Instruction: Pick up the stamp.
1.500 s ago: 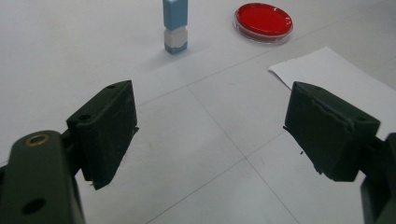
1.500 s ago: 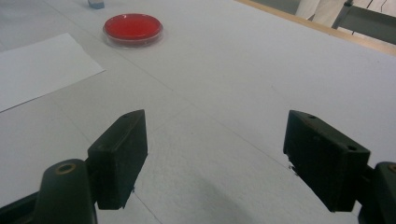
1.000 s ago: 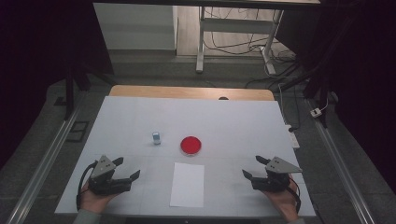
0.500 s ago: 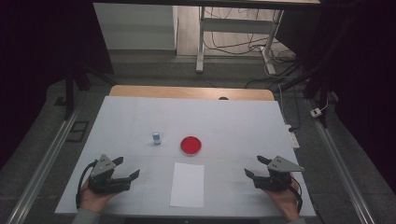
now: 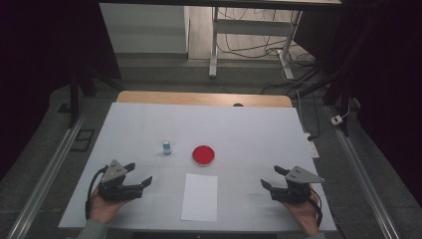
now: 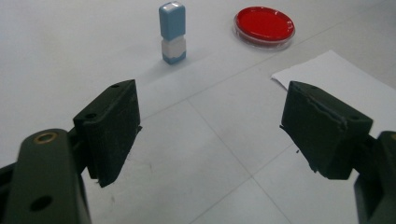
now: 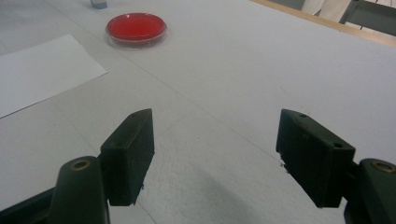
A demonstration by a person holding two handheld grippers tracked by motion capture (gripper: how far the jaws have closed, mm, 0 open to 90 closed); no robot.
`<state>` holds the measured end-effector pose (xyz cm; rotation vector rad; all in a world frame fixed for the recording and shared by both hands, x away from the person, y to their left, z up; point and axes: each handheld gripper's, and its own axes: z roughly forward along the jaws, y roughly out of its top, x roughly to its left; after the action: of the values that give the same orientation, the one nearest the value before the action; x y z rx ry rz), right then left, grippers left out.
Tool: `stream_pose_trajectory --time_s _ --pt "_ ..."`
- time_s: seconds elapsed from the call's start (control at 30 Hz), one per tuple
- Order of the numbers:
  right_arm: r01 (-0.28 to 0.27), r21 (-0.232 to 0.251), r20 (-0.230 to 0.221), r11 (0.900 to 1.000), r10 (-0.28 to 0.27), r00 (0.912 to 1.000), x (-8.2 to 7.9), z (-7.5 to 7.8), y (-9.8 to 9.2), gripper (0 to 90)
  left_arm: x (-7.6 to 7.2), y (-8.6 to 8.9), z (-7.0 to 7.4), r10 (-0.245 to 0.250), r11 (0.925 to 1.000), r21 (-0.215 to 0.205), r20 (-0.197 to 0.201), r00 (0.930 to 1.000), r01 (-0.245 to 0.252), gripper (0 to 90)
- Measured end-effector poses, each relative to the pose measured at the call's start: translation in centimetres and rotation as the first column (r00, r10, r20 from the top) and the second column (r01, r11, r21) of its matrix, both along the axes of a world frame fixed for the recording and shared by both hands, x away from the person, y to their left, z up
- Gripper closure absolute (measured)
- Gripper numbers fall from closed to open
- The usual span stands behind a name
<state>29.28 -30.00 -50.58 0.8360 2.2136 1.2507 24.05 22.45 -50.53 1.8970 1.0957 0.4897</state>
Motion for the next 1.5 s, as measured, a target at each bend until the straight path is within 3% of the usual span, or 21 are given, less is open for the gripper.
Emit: stream_pose_trajectory --time_s 0.77,1.5 --pt "0.004 0.002 0.001 1.000 -0.004 1.0000 0.1 0.0 0.0 28.0 2.2 -1.3 0.3 -0.010 0.9998 0.015 -0.004 0.9999 0.010 20.7" --pt "0.000 0.002 -0.002 1.000 0.000 1.0000 0.2 -0.1 0.1 28.4 5.4 -2.8 0.6 -0.012 0.9998 0.018 0.001 0.9999 0.012 21.1"
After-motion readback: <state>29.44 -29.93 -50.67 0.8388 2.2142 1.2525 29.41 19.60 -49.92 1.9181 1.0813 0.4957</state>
